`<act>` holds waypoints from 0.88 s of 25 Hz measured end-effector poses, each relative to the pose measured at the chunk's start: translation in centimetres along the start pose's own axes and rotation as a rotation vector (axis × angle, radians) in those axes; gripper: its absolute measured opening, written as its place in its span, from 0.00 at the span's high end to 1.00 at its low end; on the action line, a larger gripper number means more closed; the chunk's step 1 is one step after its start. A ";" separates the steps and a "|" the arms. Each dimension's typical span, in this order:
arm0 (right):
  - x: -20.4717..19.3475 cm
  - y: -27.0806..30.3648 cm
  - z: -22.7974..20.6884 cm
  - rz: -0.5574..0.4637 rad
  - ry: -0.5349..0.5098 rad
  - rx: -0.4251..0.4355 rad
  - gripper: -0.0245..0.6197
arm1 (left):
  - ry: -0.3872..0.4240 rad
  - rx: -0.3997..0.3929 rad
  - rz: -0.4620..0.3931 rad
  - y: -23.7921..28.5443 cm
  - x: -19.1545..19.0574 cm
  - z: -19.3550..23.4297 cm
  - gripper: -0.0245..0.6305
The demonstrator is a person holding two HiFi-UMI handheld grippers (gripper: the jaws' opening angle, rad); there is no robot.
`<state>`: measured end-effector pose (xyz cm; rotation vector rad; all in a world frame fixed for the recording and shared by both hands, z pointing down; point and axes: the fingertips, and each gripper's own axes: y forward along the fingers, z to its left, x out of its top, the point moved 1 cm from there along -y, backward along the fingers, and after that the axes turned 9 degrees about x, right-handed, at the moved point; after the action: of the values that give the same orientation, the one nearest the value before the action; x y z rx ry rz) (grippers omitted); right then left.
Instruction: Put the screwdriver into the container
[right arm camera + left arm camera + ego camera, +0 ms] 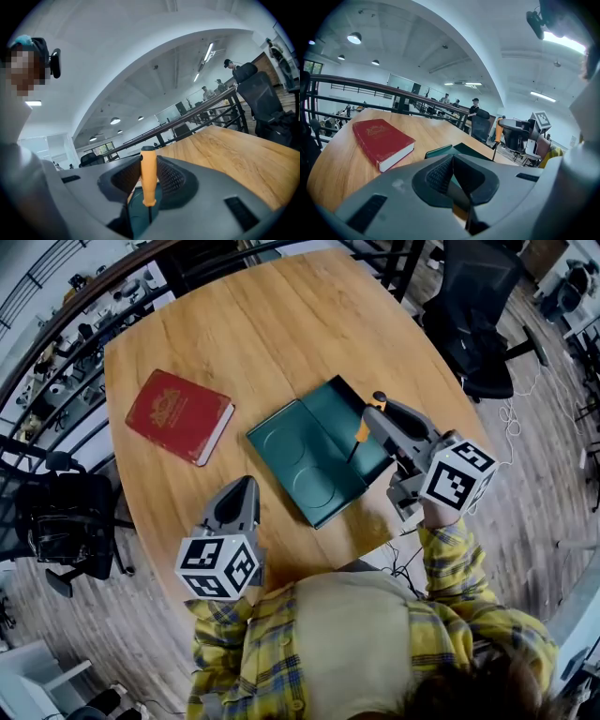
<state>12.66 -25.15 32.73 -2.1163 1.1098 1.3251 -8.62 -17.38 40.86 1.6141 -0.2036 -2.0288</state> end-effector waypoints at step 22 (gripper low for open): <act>-4.9 2.0 -6.2 0.319 -0.016 -0.065 0.71 | -0.030 0.057 0.004 1.4 -0.2 0.3 0.95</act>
<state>13.42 -28.62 40.12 -2.0290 1.4625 1.5331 -8.40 -18.51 41.68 1.6171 -0.2778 -2.0618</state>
